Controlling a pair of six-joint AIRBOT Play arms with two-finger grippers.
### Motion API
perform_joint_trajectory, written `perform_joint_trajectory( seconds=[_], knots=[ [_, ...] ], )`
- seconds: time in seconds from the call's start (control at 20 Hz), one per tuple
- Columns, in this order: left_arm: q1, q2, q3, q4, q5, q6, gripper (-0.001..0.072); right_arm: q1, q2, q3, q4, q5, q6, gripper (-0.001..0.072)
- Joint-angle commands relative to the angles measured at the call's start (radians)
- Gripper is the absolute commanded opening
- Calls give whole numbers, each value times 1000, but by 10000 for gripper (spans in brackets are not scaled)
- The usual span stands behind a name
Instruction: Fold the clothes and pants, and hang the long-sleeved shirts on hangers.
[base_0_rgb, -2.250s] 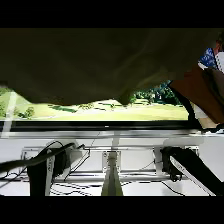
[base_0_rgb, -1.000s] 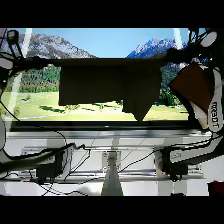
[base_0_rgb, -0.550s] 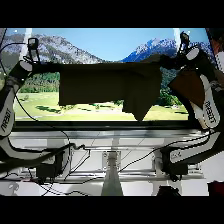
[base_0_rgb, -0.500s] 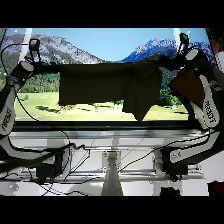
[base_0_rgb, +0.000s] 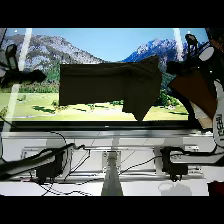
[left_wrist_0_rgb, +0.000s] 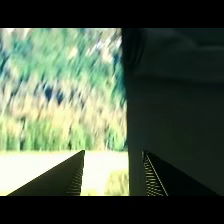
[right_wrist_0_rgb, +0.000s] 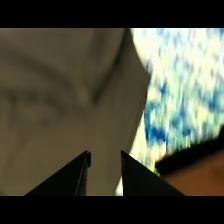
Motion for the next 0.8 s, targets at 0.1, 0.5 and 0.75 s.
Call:
perform_joint_trajectory(
  seconds=[0.1, 0.5, 0.75],
  knots=[
    [176, 182, -356, -84, -88, -34, 680, -12, 281, -393, -2, 3, -38, 231],
    [129, 17, -420, -389, -87, 103, 680, -13, 354, -691, 142, -245, 68, 447],
    [127, -124, -419, -476, -69, 212, 605, -13, 311, -693, 183, -272, 104, 448]
  ],
)
